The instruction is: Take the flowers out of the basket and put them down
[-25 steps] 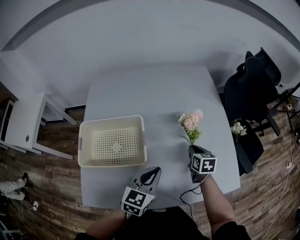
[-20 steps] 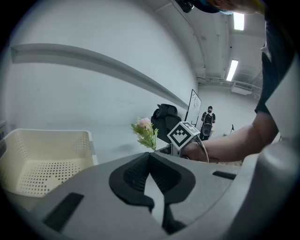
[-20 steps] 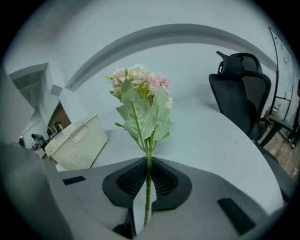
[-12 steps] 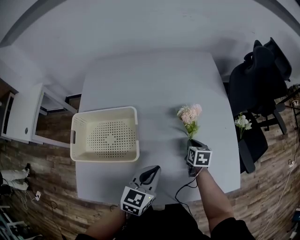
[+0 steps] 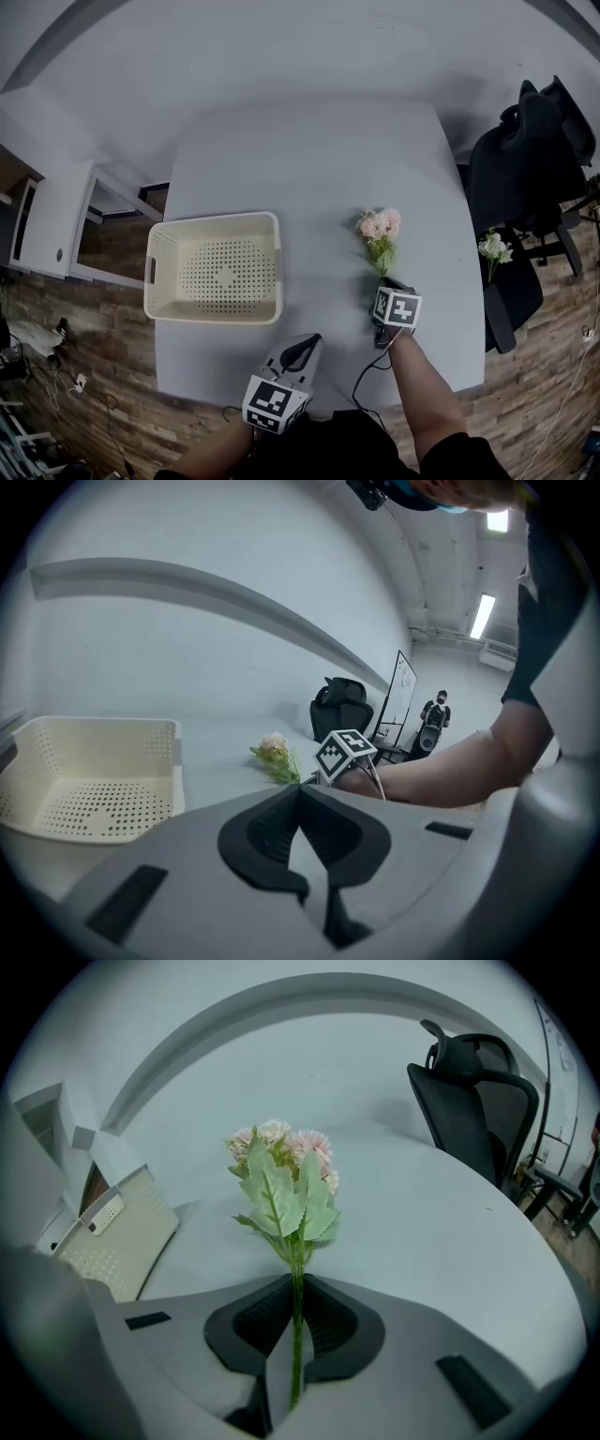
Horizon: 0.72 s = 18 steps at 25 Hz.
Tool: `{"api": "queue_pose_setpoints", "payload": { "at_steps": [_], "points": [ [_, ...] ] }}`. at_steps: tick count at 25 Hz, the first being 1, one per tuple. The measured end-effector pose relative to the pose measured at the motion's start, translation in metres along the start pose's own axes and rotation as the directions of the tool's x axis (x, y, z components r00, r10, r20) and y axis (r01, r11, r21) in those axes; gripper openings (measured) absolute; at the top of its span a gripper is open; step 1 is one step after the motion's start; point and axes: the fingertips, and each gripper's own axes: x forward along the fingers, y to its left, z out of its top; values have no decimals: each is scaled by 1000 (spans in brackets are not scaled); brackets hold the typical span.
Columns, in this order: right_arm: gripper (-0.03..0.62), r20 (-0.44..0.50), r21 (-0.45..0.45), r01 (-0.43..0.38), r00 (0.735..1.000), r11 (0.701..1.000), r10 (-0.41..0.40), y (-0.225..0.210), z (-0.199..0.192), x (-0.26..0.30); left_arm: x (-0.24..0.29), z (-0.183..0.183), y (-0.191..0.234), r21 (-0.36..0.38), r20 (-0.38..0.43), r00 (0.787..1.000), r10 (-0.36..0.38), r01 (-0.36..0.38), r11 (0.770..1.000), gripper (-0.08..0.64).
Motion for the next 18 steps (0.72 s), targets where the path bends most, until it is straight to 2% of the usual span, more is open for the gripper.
{"api": "queue_pose_setpoints", "payload": {
  "at_steps": [10,13,18],
  "points": [
    [46,-8,-33,-4,1000,999,4,5,2,9,0,1,0,-3,-8,1000,20,-20,1000,6],
    [110,-12,-23,-40,999,999,40,8,1,7,0,5,-3,2,-4,1000,24,-24,1000,6],
    [126,1,-19,-75,997,997,75,11,-1,-8,-1,10,-10,12,9,999,39,-39,999,6]
  ]
}}
